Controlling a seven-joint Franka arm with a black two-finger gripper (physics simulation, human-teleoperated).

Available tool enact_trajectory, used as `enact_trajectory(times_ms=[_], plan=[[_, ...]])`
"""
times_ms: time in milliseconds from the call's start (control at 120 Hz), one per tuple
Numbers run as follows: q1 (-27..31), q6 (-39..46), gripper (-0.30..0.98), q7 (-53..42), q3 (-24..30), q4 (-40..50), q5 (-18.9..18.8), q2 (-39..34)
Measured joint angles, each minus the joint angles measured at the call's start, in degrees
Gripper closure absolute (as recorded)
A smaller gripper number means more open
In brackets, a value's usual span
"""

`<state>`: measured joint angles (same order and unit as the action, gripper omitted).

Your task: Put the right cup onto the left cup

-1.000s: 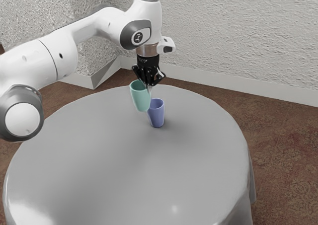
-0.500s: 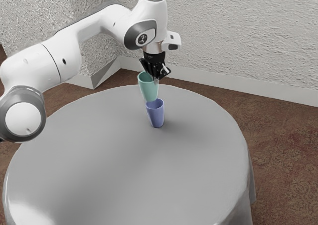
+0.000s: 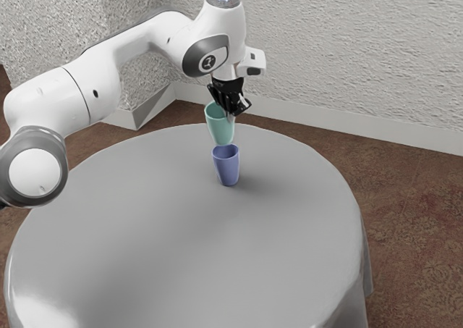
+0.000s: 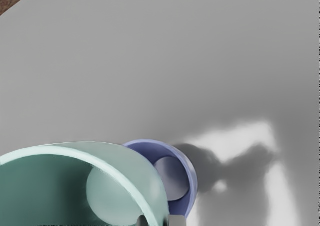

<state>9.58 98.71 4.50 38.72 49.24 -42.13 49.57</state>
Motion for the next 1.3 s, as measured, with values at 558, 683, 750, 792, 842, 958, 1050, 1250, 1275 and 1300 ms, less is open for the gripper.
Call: enact_trajectory(times_ms=[558,683,750,792,842,958,1050,1250,1275,1300], plan=[[0.0,0.8,0.79,0.1,-0.8,0.5,2.4,2.2],[0.1,1.1,0.77,0.1,-0.8,0.6,2.4,2.5],[0.2,1.1,0.64,0.1,-0.8,0.7,2.6,2.5],[0.4,1.0,0.55,0.1,-0.9,0.7,3.0,2.5],[0.7,0.9,0.44,0.2,-0.9,0.7,3.4,2.4],[0.8,0.4,0.25,0.6,-0.9,0.8,3.9,1.4],[0.9,-0.2,0.16,0.9,-0.9,2.2,4.4,-1.2],[0.9,-0.5,0.06,1.3,-7.1,12.4,11.9,-10.9],[1.0,-0.5,0.06,1.4,-7.4,13.8,12.9,-12.1],[1.0,-0.5,0.05,1.4,-8.1,15.2,13.9,-13.4]])
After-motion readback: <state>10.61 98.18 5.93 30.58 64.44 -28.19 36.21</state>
